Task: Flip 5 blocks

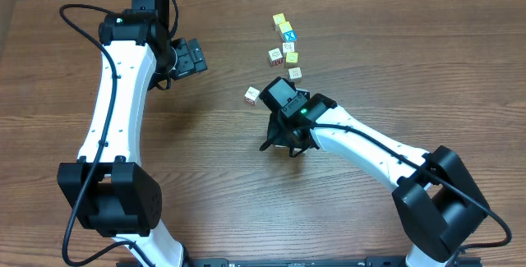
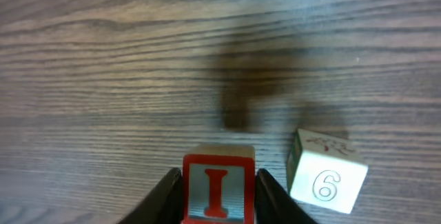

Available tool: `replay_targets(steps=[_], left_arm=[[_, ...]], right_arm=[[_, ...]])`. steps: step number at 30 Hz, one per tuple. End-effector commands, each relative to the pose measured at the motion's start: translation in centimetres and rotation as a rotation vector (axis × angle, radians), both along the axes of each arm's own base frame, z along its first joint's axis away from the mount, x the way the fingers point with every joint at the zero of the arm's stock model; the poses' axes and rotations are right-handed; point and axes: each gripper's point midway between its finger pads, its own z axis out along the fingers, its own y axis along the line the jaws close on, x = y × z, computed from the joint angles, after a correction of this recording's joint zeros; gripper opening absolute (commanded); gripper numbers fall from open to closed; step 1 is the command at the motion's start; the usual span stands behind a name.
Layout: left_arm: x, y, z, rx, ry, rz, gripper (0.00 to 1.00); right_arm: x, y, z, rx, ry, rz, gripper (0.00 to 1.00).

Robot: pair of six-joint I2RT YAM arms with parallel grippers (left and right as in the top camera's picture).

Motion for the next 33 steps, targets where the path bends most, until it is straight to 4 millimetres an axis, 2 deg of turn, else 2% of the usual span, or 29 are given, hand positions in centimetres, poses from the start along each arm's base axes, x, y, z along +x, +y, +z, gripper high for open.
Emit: replay_targets(steps=[1, 3, 6, 11, 14, 16, 18, 21, 23, 28, 33], left_arm=[[0.1, -0.4, -1.0, -0.007, 0.025, 0.0, 1.0], [0.1, -0.4, -1.0, -0.007, 0.025, 0.0, 1.0], [0.1, -0.4, -1.0, -0.007, 0.025, 0.0, 1.0], [0.1, -0.4, -1.0, -0.007, 0.025, 0.0, 1.0], [0.1, -0.4, -1.0, -0.007, 0.025, 0.0, 1.0], [0.1, -0.4, -1.0, -0.007, 0.025, 0.0, 1.0], [0.1, -0.4, -1.0, -0.007, 0.025, 0.0, 1.0], [0.1, -0.4, -1.0, -0.007, 0.025, 0.0, 1.0], [0.1, -0.4, -1.0, -0.007, 0.025, 0.0, 1.0], [0.1, -0.4, -1.0, -0.007, 0.025, 0.0, 1.0], [0.1, -0.4, -1.0, -0.007, 0.025, 0.0, 1.0]], right_arm=[[0.1, -0.2, 0.2, -0.012, -0.018, -0.006, 0.44], [0.1, -0.1, 0.2, -0.007, -0.014, -0.005, 0.54], [0.2, 0.1, 0.2, -0.002, -0.02, -0.004, 0.59], [1.6, 1.6, 2.2, 0.05, -0.07, 0.078, 0.58], [2.0, 3.4, 4.1, 0.127, -0.079, 0.111, 0.5], [1.8, 4.3, 4.6, 0.158, -0.08, 0.129, 0.39], [1.3, 4.9, 4.6, 0.16, -0.08, 0.146, 0.22], [0.8, 5.2, 3.6, 0.106, -0.1, 0.16, 0.13], [0.3, 5.8, 2.2, 0.042, -0.123, 0.179, 0.13], [-1.2, 8.1, -1.4, 0.009, -0.109, 0.239, 0.13], [-0.7, 7.0, -3.3, -0.096, -0.137, 0.224, 0.11]])
